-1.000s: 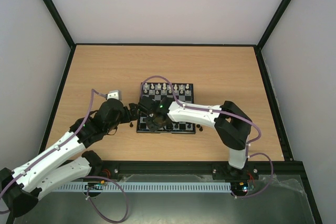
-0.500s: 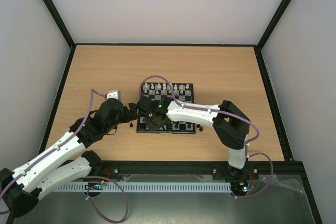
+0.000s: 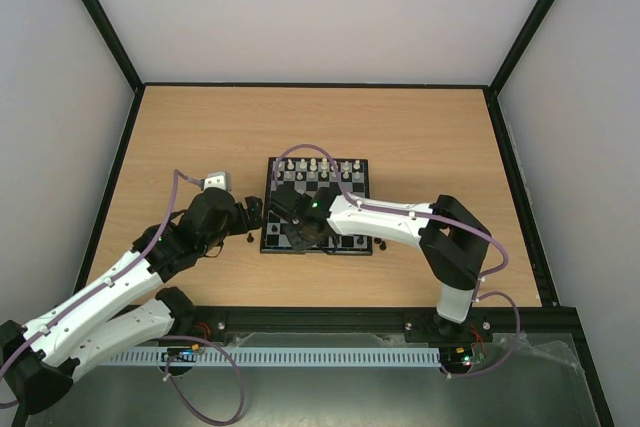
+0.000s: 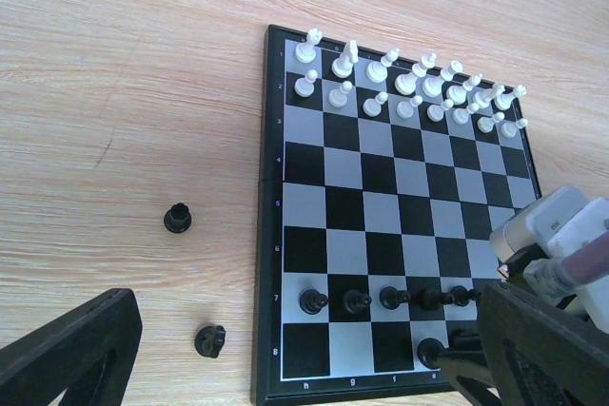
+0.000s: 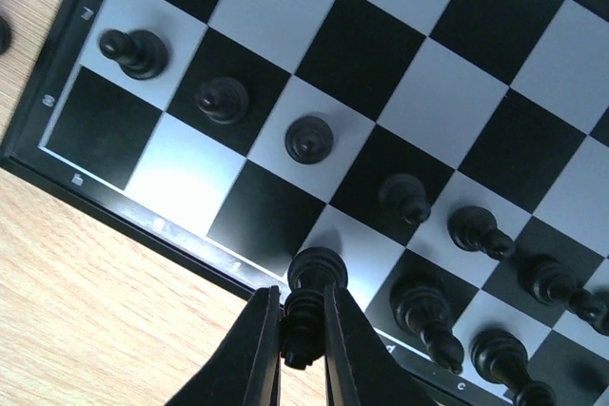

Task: Set up the chess pieces on the board
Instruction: Pick up the chess piece from the chessboard, then place the chess piece on the chessboard.

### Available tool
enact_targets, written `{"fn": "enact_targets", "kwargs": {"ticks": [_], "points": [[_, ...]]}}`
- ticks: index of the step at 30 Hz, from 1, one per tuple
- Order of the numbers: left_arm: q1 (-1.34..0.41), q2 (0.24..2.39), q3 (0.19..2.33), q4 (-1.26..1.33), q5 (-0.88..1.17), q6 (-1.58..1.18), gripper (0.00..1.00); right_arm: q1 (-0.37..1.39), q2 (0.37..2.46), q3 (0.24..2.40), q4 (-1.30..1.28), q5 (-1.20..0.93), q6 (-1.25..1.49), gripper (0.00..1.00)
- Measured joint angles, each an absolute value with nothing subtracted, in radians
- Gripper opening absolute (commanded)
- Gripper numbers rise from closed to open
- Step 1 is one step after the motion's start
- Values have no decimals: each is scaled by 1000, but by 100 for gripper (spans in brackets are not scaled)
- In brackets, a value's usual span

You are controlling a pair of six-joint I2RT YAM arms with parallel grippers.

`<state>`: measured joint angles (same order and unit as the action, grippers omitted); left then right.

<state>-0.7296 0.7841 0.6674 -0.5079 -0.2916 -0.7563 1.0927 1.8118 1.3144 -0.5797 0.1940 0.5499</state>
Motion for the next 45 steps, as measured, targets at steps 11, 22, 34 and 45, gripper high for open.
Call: {"fn": "enact_targets", "kwargs": {"ticks": [11, 22, 34, 45], "points": [[-730, 783, 667, -508, -291, -757, 100, 1073, 1792, 1260, -568, 193, 562, 9], [-730, 783, 667, -508, -291, -757, 99, 1058, 1785, 1248, -541, 181, 561, 10], [-730, 783, 667, -508, -291, -757, 100, 1058, 1785, 1246, -525, 157, 561, 20], [-730, 784, 667, -508, -288, -757, 99, 1057, 1784, 1245, -538, 164, 560, 41]]}}
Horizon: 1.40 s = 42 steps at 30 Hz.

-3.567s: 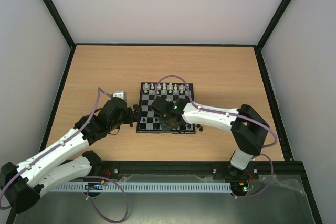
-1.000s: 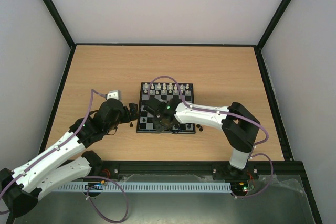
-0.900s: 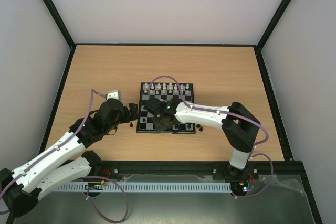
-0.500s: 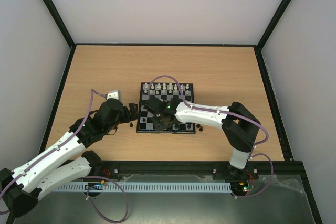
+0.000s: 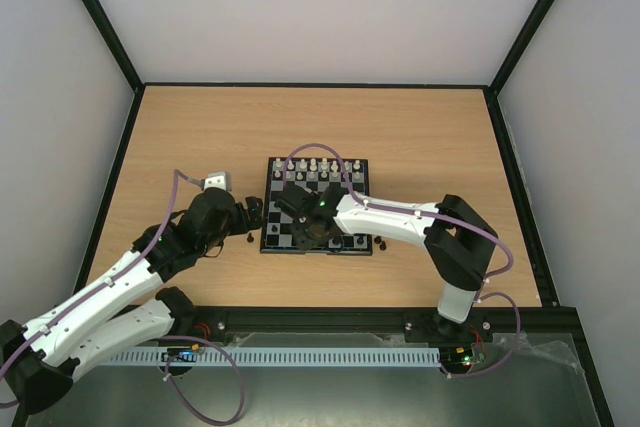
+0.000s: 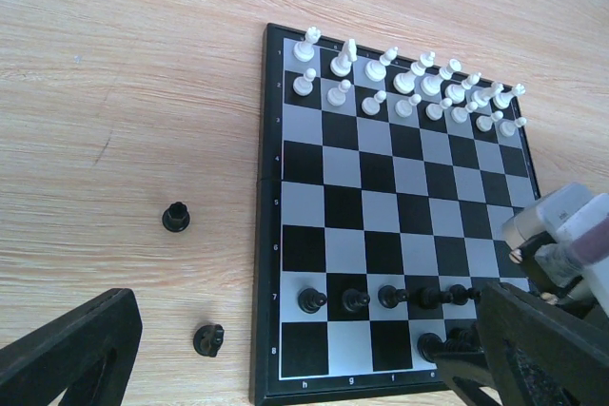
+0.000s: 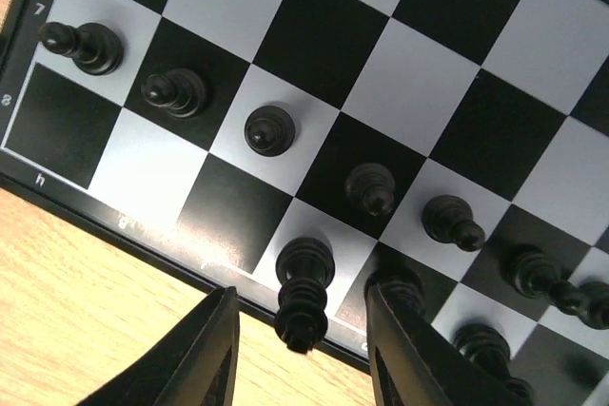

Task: Set up the chess pieces on the board
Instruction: Place the chess piece on the chessboard, then pick up the chess piece at the center of the board.

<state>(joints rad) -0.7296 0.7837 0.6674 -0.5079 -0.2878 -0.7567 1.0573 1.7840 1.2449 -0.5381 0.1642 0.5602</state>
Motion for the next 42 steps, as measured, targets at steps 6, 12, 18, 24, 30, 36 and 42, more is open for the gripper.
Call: {"fn": "enact_targets", "kwargs": {"ticks": [6, 12, 18, 24, 30, 36, 42], "points": [[-728, 817, 664, -501, -284, -763, 100, 1046, 1692, 1249, -573, 186, 558, 44], [-728, 932, 634, -476, -263, -770, 99, 1006, 1531, 1243, -598, 215, 558, 45], [-728, 993, 594, -460, -239, -786, 65, 960, 1400, 1160, -611, 222, 558, 45], [-728, 1061, 558, -429, -208, -796, 35, 945, 1341, 1075, -611, 216, 557, 44], [-728, 1150, 548, -405, -198, -794, 31, 941, 1322, 1035, -607, 208, 546, 44], [-728, 1181, 548, -395, -212, -794, 30, 933, 1316, 1017, -600, 202, 535, 44], [-728, 1232, 548, -379, -226, -792, 23, 926, 1312, 1010, -596, 194, 527, 44]]}}
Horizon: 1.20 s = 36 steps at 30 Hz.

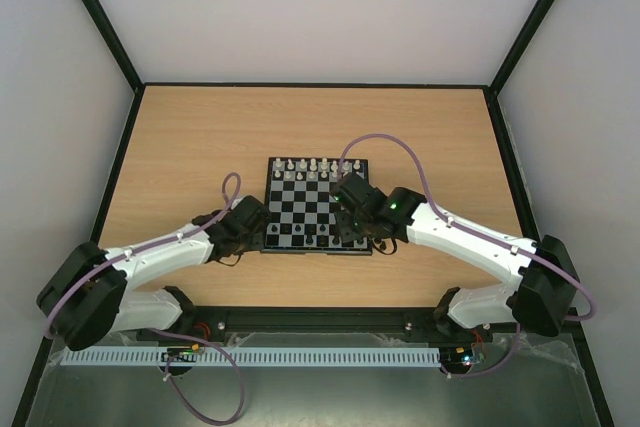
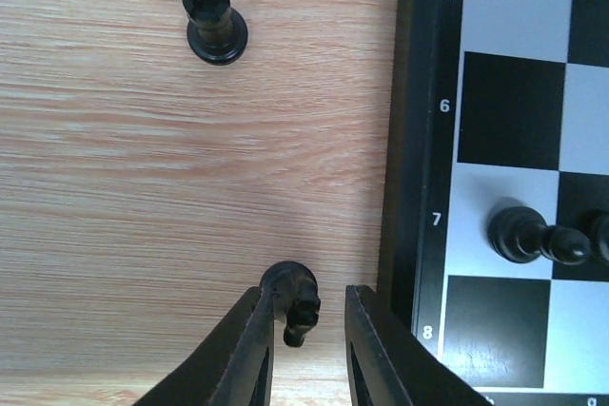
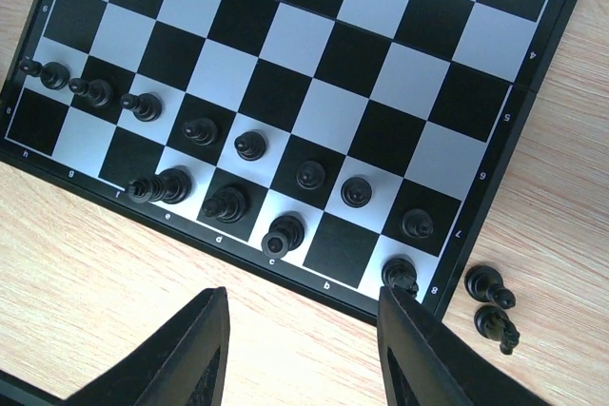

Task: Set up the chess pieces on the board
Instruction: Pick up the chess piece at the center of the board, then place the chess piece on the chessboard.

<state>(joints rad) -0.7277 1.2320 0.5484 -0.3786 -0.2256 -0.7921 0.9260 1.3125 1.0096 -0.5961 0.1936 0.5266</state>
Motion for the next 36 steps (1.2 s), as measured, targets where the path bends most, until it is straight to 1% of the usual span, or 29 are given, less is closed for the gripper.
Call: {"fn": "enact_targets", "kwargs": {"ticks": [2, 8, 9, 16, 20, 26, 29, 36], "points": [[-728, 1248, 548, -371, -229, -792, 21, 925, 1312, 1008, -594, 191, 524, 44], [-728, 1261, 548, -356, -236, -784, 4, 923, 1312, 999, -585, 190, 522, 43], [-728, 1261, 548, -355, -237, -786, 3, 923, 1312, 998, -583, 190, 522, 43], [-728, 1253, 549, -360, -245, -786, 2, 922, 1307, 982, -578, 187, 523, 43], [-731, 1214, 565, -404, -247, -788, 2, 922, 1295, 978, -578, 187, 523, 43], [-797, 1159, 673, -478, -257, -802, 2, 922, 1266, 976, -578, 188, 523, 43], [-847, 1173, 717, -485, -259, -818, 2, 922, 1260, 976, -579, 188, 523, 43], [-925, 1299, 760, -485, -262, -839, 3, 922, 1249, 976, -579, 191, 523, 43]]}}
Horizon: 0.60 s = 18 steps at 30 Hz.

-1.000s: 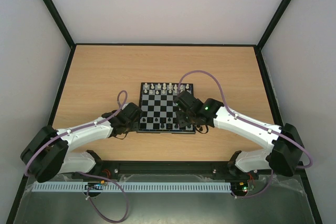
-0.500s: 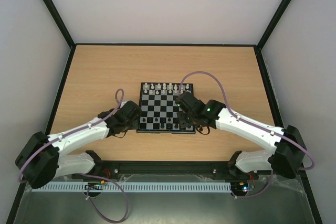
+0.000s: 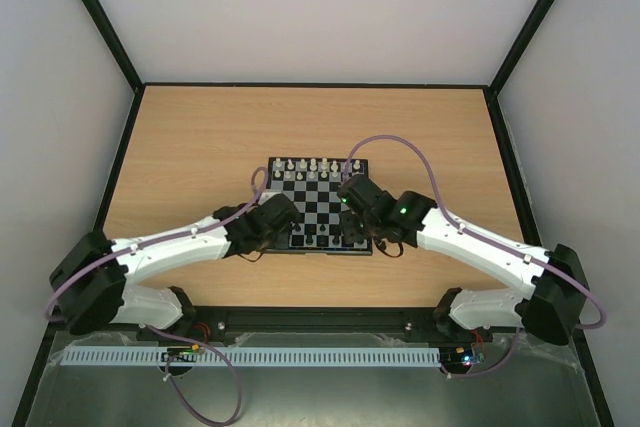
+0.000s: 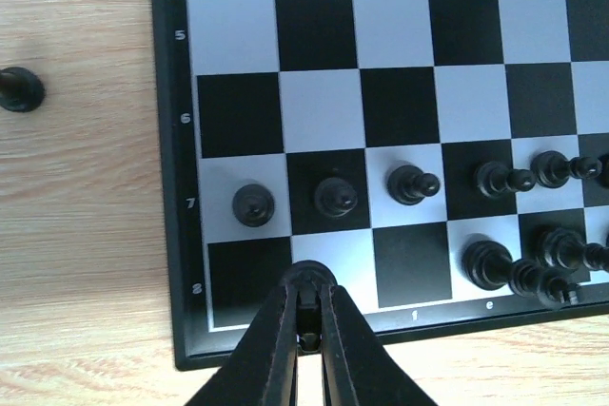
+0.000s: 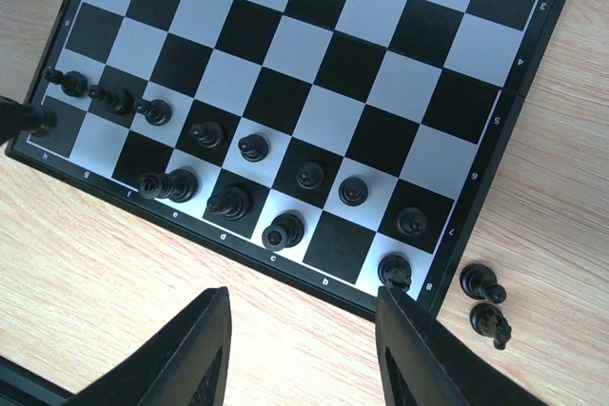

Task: Set up the chess pieces on the board
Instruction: Place the chess piece on the chessboard.

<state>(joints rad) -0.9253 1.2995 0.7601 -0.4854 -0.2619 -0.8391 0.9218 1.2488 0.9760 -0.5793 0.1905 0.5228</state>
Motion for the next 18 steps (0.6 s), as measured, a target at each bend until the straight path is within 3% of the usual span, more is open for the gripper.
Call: {"fn": "enact_targets", "kwargs": {"ticks": [18], "points": [[-972, 1449, 838, -492, -274, -838, 3, 910, 1219, 950, -581, 192, 523, 43]]}}
